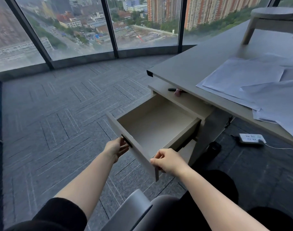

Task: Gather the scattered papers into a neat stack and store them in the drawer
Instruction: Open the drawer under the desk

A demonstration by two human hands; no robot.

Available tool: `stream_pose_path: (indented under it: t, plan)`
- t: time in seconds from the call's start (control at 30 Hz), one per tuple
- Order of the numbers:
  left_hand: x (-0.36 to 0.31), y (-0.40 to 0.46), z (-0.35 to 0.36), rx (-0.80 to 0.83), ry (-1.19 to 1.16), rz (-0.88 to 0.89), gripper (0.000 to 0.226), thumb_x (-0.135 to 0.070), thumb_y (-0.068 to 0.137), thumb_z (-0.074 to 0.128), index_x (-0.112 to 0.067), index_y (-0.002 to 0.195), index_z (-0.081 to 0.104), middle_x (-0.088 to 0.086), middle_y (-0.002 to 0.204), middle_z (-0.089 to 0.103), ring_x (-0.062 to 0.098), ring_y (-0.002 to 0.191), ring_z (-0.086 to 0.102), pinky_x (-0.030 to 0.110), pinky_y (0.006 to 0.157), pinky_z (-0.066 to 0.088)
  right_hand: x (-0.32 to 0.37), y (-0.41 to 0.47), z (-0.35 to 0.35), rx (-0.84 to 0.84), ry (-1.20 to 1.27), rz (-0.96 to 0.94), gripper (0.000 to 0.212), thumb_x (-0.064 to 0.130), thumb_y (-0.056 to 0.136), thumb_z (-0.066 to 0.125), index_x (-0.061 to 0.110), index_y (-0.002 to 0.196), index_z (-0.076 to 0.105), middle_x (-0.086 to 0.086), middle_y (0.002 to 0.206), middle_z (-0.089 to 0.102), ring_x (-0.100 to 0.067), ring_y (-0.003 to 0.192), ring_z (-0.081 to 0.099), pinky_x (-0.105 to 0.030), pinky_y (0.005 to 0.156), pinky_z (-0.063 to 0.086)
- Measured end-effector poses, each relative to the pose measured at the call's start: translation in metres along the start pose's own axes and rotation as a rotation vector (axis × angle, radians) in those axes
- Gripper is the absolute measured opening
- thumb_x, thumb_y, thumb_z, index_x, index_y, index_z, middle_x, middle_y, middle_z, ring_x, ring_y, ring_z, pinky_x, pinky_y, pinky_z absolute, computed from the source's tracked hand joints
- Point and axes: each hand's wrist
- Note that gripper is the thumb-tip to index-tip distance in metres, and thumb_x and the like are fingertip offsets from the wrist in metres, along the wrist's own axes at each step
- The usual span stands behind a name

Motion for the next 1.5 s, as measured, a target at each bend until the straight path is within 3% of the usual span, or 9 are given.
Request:
stream_pose_path:
  t: [0.17, 0.33, 0.67, 0.83, 1.0, 1.13, 1.27, 1.37, 1.5]
  plan:
    - [0.002, -0.005, -0.018, -0.017, -0.047, 0.001, 0.017, -0.012, 0.096, 0.051, -0.004, 0.083, 0.059, 0.013, 0.082, 0.064, 0.022, 0.072, 0.064, 0.022, 0.051, 0.058, 0.009, -0.004, 0.013, 0.103, 0.035, -0.010, 0.013, 0.026, 0.080, 0.075, 0.019, 0.072, 0.068, 0.000, 0.074, 0.070, -0.016, 0.069, 0.065, -0.035, 0.070, 0.058]
    - [0.003, -0.010, -0.033, -0.031, -0.064, 0.010, 0.022, -0.015, 0.097, 0.049, -0.004, 0.080, 0.059, 0.012, 0.081, 0.063, 0.021, 0.073, 0.062, 0.020, 0.048, 0.056, 0.014, -0.006, 0.025, 0.184, 0.074, 0.008, 0.011, 0.023, 0.083, 0.075, 0.013, 0.079, 0.072, -0.008, 0.079, 0.074, -0.019, 0.071, 0.066, -0.040, 0.072, 0.058]
    - [0.009, -0.012, -0.056, -0.040, -0.098, -0.005, 0.024, -0.024, 0.098, 0.050, -0.005, 0.090, 0.062, 0.012, 0.086, 0.067, 0.019, 0.074, 0.064, 0.020, 0.047, 0.055, 0.020, -0.008, 0.044, 0.259, 0.077, 0.007, 0.012, 0.020, 0.084, 0.072, 0.015, 0.074, 0.069, -0.008, 0.073, 0.070, -0.017, 0.057, 0.063, -0.032, 0.061, 0.056]
    - [0.009, -0.016, -0.057, -0.082, -0.118, -0.002, 0.025, -0.020, 0.097, 0.050, -0.006, 0.080, 0.060, 0.006, 0.059, 0.070, 0.014, 0.050, 0.067, 0.021, 0.046, 0.055, 0.022, -0.008, 0.046, 0.269, 0.057, -0.002, 0.011, 0.019, 0.085, 0.071, 0.014, 0.075, 0.067, -0.010, 0.075, 0.069, -0.018, 0.058, 0.062, -0.034, 0.062, 0.056]
    - [0.007, -0.018, -0.055, -0.114, -0.061, 0.012, 0.020, -0.017, 0.095, 0.051, -0.005, 0.084, 0.062, 0.012, 0.082, 0.067, 0.020, 0.072, 0.066, 0.021, 0.047, 0.056, 0.022, -0.008, 0.047, 0.258, 0.065, -0.006, 0.011, 0.020, 0.085, 0.071, 0.014, 0.076, 0.068, -0.006, 0.071, 0.066, -0.021, 0.064, 0.062, -0.041, 0.071, 0.059]
    - [0.002, -0.022, -0.055, -0.145, 0.012, 0.042, 0.015, -0.015, 0.091, 0.051, -0.002, 0.095, 0.058, 0.014, 0.082, 0.066, 0.024, 0.074, 0.065, 0.030, 0.064, 0.056, 0.023, -0.009, 0.047, 0.258, 0.060, 0.003, 0.013, 0.021, 0.086, 0.070, 0.017, 0.073, 0.067, -0.001, 0.068, 0.063, -0.018, 0.066, 0.061, -0.035, 0.069, 0.058]
    - [-0.016, -0.037, -0.047, -0.312, 0.249, 0.206, 0.021, -0.017, 0.088, 0.050, -0.008, 0.106, 0.047, 0.010, 0.085, 0.052, 0.024, 0.074, 0.049, 0.033, 0.063, 0.039, 0.027, -0.011, 0.041, 0.270, 0.109, 0.016, 0.012, 0.022, 0.090, 0.065, 0.014, 0.081, 0.066, -0.003, 0.068, 0.063, -0.016, 0.063, 0.060, -0.029, 0.061, 0.055]
    - [-0.035, -0.054, -0.036, -0.362, 0.428, 0.422, 0.027, -0.024, 0.085, 0.047, -0.013, 0.109, 0.050, 0.009, 0.096, 0.058, 0.024, 0.076, 0.055, 0.037, 0.067, 0.047, 0.032, -0.014, 0.029, 0.247, 0.143, 0.010, 0.012, 0.024, 0.092, 0.062, 0.012, 0.090, 0.066, -0.006, 0.077, 0.066, -0.018, 0.067, 0.062, -0.026, 0.060, 0.053]
    - [-0.050, -0.080, 0.011, -0.224, 0.501, 0.603, 0.025, -0.016, 0.090, 0.049, -0.011, 0.114, 0.053, 0.010, 0.106, 0.060, 0.026, 0.091, 0.057, 0.036, 0.075, 0.044, 0.037, -0.019, -0.003, 0.163, 0.186, -0.024, 0.012, 0.027, 0.093, 0.060, 0.016, 0.093, 0.065, -0.003, 0.081, 0.065, -0.017, 0.065, 0.063, -0.024, 0.058, 0.051]
Point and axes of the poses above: each hand's wrist, its own y-axis towards the middle knuckle, its own z-axis out of the palm, x = y × z
